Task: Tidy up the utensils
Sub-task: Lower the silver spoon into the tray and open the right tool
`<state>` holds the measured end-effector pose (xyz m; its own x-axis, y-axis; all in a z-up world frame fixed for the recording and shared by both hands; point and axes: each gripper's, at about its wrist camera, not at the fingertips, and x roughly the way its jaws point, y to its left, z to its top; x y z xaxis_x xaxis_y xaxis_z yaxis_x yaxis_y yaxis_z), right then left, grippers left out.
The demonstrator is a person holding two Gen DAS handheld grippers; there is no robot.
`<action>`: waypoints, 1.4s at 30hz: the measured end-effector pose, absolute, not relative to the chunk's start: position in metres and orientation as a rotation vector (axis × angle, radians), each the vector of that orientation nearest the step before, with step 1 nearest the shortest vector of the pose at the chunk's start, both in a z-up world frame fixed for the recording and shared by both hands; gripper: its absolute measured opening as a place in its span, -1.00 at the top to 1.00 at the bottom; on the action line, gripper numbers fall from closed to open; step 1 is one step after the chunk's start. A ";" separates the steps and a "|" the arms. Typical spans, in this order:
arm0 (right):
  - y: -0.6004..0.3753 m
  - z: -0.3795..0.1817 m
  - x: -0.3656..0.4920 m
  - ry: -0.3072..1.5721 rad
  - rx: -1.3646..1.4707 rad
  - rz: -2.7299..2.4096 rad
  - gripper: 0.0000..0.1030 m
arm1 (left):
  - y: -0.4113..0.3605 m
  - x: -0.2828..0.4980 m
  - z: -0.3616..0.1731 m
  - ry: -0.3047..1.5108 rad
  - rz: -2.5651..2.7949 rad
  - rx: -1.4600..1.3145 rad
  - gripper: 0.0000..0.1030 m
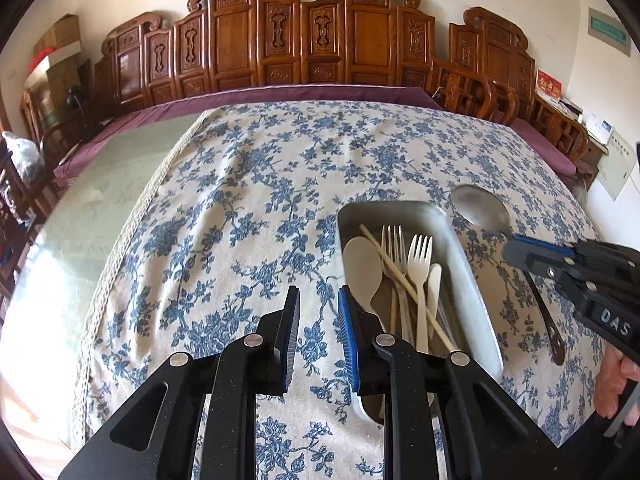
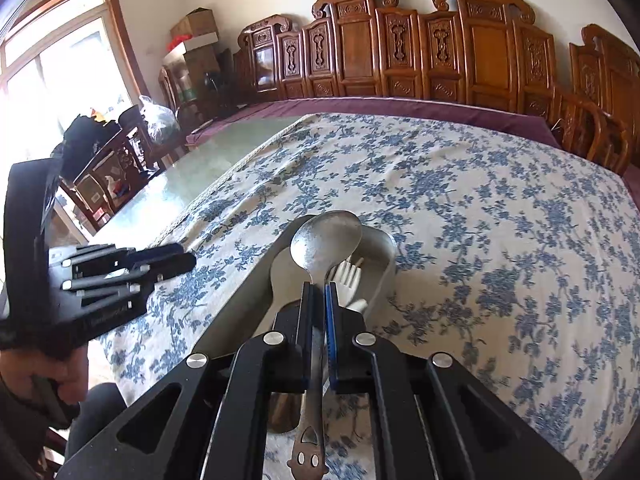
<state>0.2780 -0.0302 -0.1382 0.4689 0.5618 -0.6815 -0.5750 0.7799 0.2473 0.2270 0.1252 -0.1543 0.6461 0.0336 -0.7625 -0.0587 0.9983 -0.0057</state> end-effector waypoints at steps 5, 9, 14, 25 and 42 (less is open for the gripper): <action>-0.010 -0.147 0.286 0.857 -0.009 0.712 0.86 | 0.133 0.221 -0.166 0.881 0.054 -0.073 0.65; 0.005 -0.161 0.291 0.890 -0.016 0.708 0.86 | 0.136 0.216 -0.173 0.892 0.056 -0.092 0.65; 0.017 -0.180 0.297 0.935 -0.010 0.691 0.86 | 0.139 0.209 -0.179 0.897 0.055 -0.112 0.65; 0.035 -0.202 0.298 0.991 -0.024 0.685 0.85 | 0.146 0.204 -0.183 0.904 0.068 -0.116 0.65; -0.014 -0.164 0.273 0.874 -0.022 0.662 0.80 | 0.130 0.195 -0.167 0.874 0.056 -0.092 0.65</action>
